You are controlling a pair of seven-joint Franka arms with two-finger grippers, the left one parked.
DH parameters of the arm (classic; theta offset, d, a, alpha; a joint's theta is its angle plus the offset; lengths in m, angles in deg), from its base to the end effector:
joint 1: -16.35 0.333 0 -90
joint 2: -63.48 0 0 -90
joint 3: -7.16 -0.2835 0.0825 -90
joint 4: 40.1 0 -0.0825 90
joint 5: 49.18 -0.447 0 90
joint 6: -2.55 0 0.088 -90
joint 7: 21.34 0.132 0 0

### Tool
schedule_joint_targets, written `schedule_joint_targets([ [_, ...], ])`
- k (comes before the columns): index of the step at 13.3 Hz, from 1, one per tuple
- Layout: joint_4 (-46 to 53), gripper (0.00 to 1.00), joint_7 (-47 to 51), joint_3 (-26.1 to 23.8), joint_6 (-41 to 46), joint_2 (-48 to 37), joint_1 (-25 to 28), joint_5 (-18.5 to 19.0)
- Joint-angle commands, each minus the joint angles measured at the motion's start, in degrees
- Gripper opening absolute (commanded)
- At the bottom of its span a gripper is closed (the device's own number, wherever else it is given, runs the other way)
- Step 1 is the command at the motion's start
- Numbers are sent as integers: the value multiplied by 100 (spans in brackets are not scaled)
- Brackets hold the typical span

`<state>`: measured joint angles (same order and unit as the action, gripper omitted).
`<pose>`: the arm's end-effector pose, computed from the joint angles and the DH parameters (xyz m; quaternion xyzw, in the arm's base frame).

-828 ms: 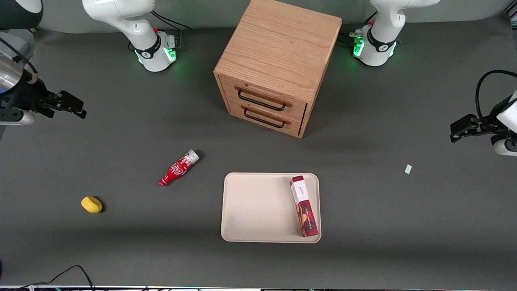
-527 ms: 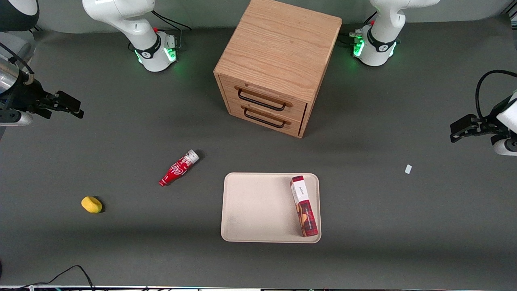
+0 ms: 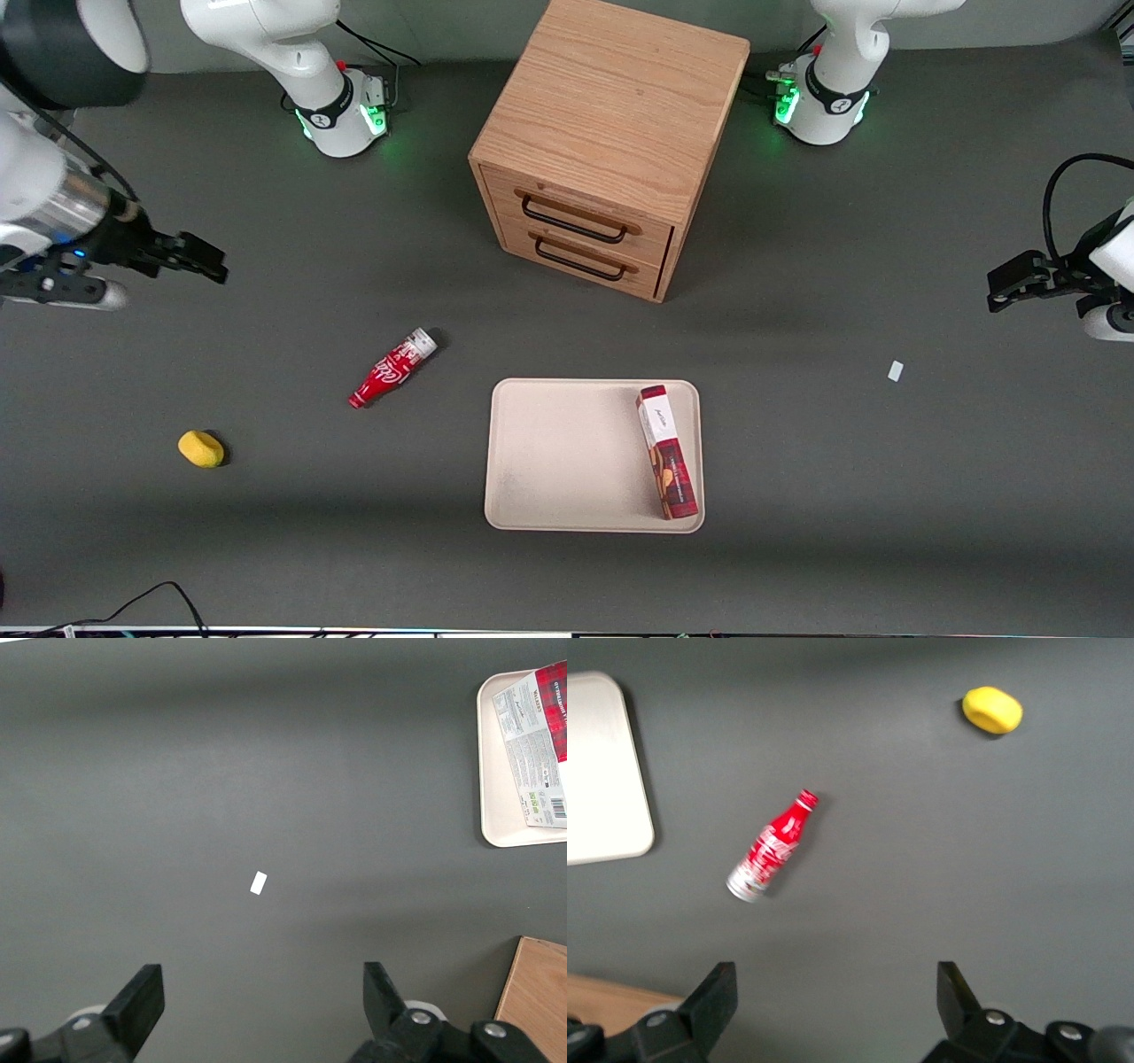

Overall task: Place coke bottle on tray
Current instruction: 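Move the open right gripper down toward the red Coca-Cola bottle, then close the right gripper around the bottle's body and lift it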

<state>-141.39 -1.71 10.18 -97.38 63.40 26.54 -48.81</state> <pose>0.6169 0.0768 0.4767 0.9941 -0.1079 -0.0101 0.0056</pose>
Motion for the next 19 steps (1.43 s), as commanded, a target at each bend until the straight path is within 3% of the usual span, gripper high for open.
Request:
schedule_joint_targets([
  [1,-713,100,1468,-318,-1006,209,44,-10],
  [4,-1453,100,3060,-749,-2377,726,44,-1],
  [8,-1736,100,4161,-970,-3680,1736,53,86],
  [12,-1859,100,4207,-961,-4612,2467,115,122],
  [17,-1859,99,4207,-882,-4851,2829,106,139],
  [18,-1859,89,4207,-882,-4843,2846,106,139],
  [19,-1859,72,4198,-882,-4843,2855,106,139],
])
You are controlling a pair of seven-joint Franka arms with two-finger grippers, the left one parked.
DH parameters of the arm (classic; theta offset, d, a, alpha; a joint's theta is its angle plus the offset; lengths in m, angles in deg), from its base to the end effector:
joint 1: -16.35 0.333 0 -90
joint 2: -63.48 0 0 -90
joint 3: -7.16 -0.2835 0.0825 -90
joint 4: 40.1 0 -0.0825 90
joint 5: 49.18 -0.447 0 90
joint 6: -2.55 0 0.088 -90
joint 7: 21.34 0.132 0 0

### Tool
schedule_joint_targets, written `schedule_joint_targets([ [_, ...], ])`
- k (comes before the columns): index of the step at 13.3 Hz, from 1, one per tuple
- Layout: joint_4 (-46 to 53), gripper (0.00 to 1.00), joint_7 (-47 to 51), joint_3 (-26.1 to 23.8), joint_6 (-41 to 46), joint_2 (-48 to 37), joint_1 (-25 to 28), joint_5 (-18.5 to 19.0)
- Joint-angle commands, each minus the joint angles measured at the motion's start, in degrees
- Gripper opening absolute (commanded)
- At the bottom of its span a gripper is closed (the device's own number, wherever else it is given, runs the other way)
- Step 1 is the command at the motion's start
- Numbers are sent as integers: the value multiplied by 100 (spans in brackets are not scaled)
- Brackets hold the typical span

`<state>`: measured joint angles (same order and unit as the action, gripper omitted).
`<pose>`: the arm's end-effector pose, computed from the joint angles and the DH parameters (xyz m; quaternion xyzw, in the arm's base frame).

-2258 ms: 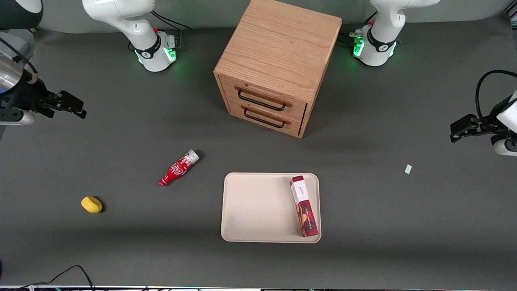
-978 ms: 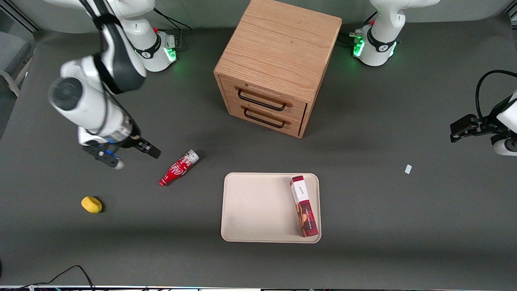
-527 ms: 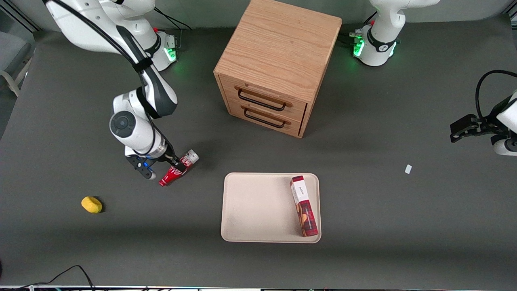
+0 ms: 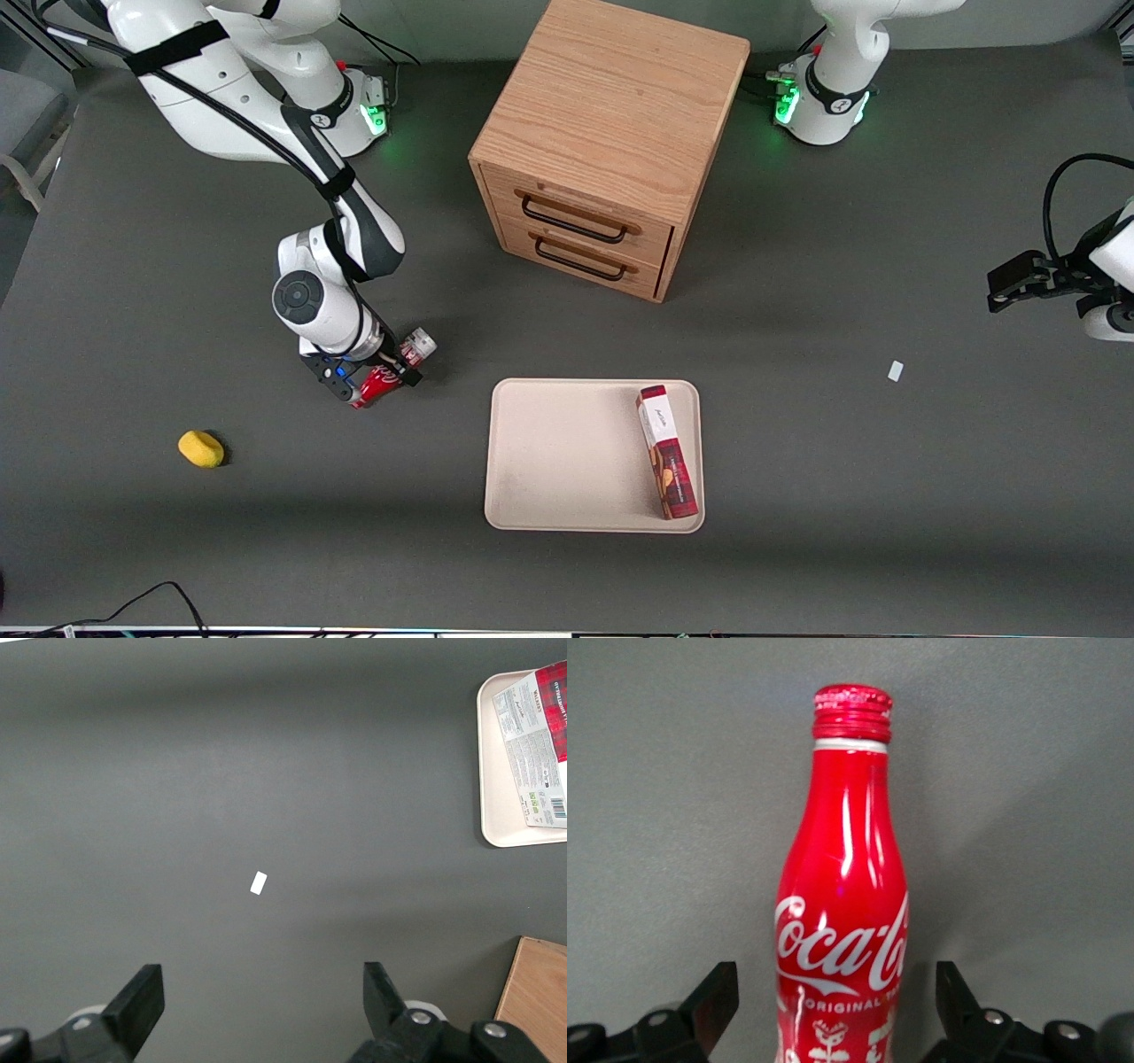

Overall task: Place coke bottle on tray
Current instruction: 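Close the right gripper around the bottle's body and lift it, then carry the held bottle over the white tray beside the shortbread box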

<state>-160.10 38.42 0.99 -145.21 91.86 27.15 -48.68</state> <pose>0.5715 0.1802 0.0747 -0.9299 0.3671 0.0175 0.0158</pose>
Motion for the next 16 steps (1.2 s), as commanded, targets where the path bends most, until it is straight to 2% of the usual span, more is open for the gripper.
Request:
schedule_joint_targets([
  [1,20,48,185,37,-60,9,45,126],
  [2,29,25,185,37,-60,1,45,126],
  [3,29,7,185,37,-60,1,36,126],
  [4,47,0,185,37,-60,1,36,126],
  [7,91,0,115,45,10,-104,27,152],
  [9,292,0,106,45,272,-184,1,328],
  [11,765,0,53,45,851,-228,18,346],
  [13,1414,0,-200,19,1580,-228,36,582],
  [16,2679,0,-1121,-42,2548,-132,54,610],
])
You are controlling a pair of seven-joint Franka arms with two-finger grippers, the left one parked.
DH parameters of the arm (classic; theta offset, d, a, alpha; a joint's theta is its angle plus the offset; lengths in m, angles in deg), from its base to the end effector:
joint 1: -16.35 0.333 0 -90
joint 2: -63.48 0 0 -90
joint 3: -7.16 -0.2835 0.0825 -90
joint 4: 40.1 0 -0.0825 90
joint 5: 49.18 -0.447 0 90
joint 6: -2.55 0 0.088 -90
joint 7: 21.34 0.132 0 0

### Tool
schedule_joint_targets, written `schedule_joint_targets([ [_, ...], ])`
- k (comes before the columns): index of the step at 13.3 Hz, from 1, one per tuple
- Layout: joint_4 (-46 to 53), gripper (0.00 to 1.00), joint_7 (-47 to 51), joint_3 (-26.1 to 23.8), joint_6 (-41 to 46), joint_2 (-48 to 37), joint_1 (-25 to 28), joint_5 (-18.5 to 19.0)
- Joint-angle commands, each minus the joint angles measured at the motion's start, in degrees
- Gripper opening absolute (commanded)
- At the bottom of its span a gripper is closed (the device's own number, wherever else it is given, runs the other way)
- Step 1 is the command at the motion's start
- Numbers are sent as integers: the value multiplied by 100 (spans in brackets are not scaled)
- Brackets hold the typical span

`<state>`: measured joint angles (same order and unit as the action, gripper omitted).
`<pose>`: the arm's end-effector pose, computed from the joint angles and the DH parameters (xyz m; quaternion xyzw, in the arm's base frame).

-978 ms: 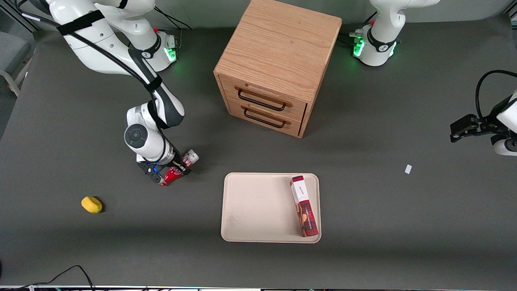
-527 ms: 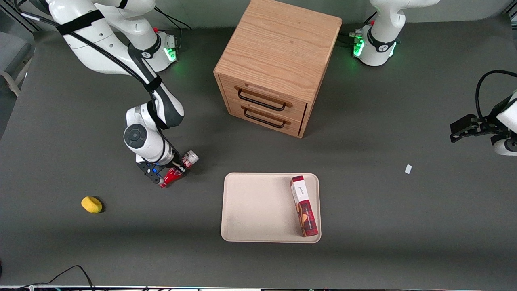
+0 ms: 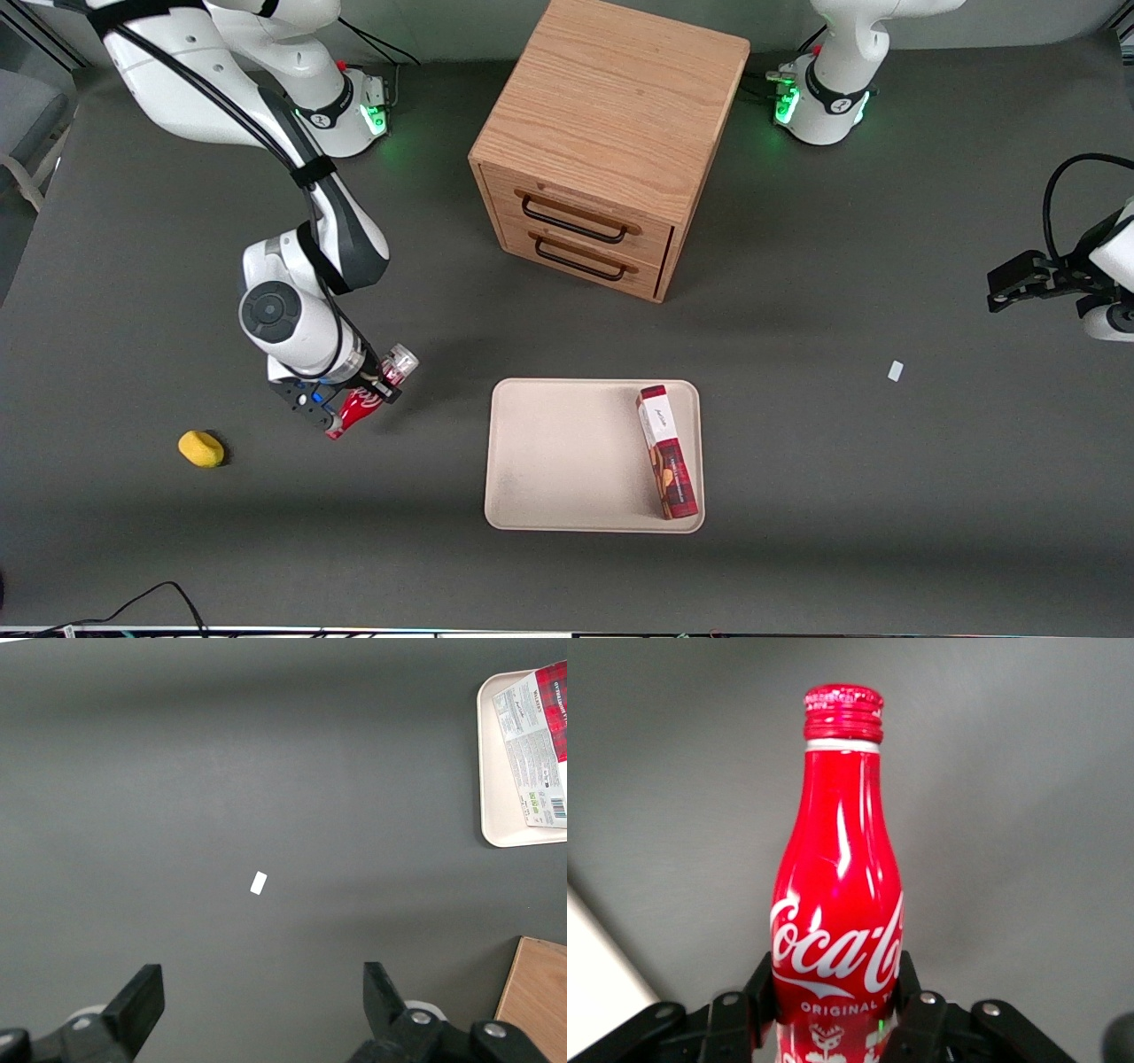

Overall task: Place coke bottle on tray
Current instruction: 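Carry the held bottle over the white tray beside the shortbread box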

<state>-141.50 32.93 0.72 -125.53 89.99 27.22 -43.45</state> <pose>0.6633 0.1994 0.2104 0.9559 -0.2933 0.0112 0.0097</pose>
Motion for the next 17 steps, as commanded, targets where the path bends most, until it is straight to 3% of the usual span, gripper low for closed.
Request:
schedule_joint_targets([
  [1,1199,0,-985,-33,722,116,56,86],
  [4,2569,0,-2006,-103,1030,694,214,7],
  [8,4372,0,-2235,-928,856,1959,275,-2],
  [12,4428,0,-2930,-1000,275,2576,635,60],
  [17,4096,0,-2984,-1000,-277,3069,759,60],
])
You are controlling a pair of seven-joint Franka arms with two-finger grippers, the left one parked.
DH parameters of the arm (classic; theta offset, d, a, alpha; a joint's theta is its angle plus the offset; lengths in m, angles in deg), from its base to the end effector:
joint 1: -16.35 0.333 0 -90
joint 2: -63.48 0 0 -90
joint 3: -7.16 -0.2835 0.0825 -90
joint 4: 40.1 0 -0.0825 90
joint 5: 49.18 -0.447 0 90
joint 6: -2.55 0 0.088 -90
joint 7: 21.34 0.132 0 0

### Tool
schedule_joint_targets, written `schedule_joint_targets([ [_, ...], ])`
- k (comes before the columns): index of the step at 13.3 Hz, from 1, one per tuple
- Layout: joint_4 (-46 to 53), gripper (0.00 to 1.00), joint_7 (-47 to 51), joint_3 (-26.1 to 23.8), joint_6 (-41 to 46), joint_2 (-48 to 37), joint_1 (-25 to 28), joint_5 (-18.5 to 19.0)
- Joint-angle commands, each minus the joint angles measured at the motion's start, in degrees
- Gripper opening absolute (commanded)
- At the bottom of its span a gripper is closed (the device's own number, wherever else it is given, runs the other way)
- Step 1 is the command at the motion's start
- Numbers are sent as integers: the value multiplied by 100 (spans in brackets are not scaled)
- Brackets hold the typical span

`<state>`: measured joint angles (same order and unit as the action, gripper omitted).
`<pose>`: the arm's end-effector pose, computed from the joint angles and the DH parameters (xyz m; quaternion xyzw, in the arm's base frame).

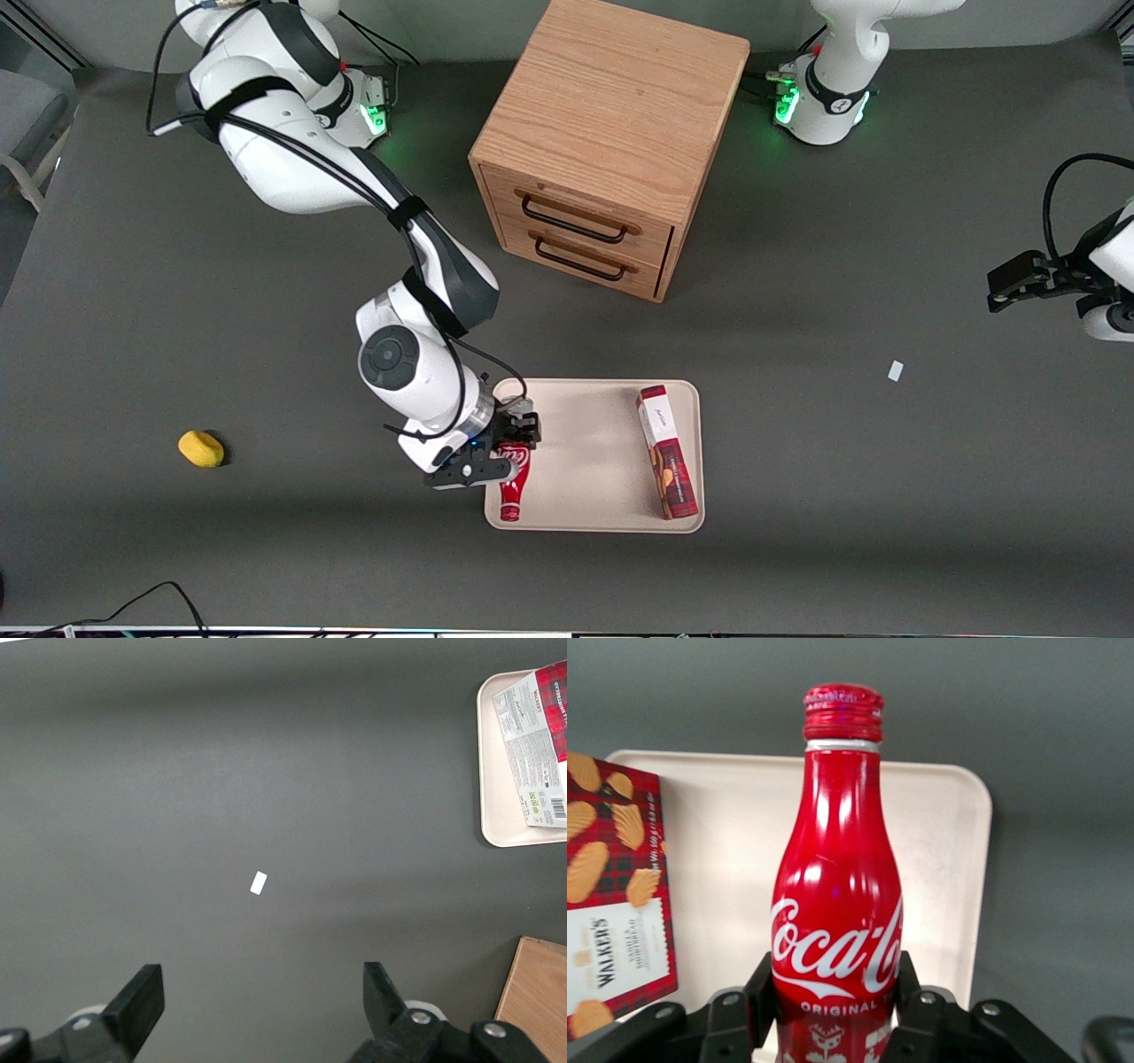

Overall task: Place coke bottle on tray
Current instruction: 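Carry the held bottle over the white tray beside the shortbread box, then lower the bottle onto the tray and open the right gripper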

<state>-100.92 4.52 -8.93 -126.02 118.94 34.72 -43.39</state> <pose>0.7279 0.4085 0.2097 -0.9900 -0.0287 -0.0737 0.1171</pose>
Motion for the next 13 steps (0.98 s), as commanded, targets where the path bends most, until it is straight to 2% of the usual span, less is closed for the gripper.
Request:
schedule_joint_targets([
  [1,-52,10,-134,-35,-352,262,-26,37],
  [3,-70,15,-38,-35,-528,517,-10,11],
  [4,-70,31,6,-35,-607,579,8,11],
  [5,-70,40,6,-26,-643,632,-18,19],
  [7,-70,45,6,9,-652,650,-9,63],
  [8,-79,69,-2,18,-661,641,-18,72],
  [9,-79,100,-11,27,-748,632,-53,72],
  [13,-342,100,-12,36,-731,335,-158,90],
])
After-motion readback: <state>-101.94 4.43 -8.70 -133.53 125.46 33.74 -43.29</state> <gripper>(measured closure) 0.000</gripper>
